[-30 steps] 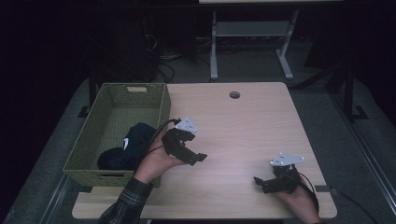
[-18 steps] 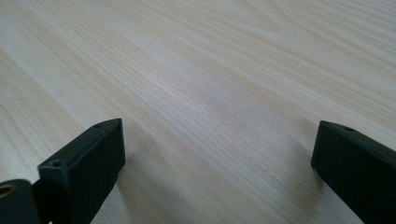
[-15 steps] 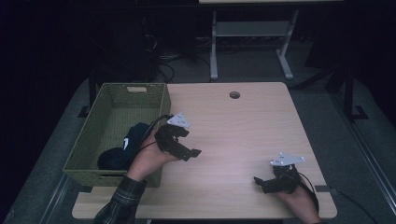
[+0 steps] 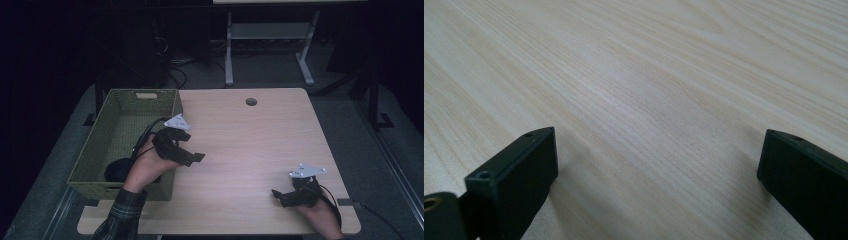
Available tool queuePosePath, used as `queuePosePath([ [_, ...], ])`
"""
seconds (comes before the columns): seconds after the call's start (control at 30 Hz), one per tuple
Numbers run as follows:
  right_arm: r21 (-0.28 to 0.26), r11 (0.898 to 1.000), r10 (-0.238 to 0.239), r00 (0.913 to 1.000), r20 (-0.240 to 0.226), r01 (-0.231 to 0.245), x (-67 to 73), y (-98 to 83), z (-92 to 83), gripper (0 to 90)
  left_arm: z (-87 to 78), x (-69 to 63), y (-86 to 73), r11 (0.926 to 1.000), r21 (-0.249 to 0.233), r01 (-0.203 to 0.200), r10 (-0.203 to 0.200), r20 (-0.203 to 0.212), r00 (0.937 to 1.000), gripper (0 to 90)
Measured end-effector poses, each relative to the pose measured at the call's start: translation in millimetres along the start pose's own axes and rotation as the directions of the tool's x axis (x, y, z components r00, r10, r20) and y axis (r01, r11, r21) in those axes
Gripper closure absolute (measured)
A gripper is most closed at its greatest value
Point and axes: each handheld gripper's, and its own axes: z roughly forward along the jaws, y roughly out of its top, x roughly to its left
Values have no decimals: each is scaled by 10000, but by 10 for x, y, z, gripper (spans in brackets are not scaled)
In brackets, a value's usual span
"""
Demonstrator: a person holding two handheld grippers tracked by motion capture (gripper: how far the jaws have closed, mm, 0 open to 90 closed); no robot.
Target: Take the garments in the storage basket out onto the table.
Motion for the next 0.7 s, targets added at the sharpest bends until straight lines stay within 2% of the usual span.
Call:
queuePosePath([
  [0.53, 1, 10000, 4, 10000, 4, -4, 0, 0, 0, 26, -225, 92, -65, 9995, 226, 236, -223, -548, 9982, 144],
  [0.7, 2, 10000, 2, 10000, 3, -2, 0, 0, 0, 26, -289, 142, -109, 9987, 285, 426, -404, -729, 9965, 144],
])
